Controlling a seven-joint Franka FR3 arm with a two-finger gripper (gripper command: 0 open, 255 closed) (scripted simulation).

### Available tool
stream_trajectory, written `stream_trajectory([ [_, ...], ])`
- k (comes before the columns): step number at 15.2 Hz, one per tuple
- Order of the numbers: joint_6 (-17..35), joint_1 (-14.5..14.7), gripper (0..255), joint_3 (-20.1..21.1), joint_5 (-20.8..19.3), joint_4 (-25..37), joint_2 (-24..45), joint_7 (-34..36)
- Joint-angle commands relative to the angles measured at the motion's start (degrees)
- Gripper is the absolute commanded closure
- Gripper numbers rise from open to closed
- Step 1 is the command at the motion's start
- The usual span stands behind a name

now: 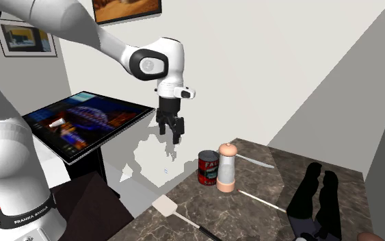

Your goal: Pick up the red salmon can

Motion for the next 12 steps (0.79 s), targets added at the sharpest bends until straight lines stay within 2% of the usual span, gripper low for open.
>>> stream_trajectory([
  [1, 2.73, -0.16, 0, -1.17, 0.53, 2.33, 4.40, -2.39],
  [10, 10.85, -2.12, 0, -3.47, 6.39, 15.61, 23.48, -12.53],
  [12, 11.63, -2.32, 0, -3.33, 6.74, 15.65, 24.29, -12.86],
])
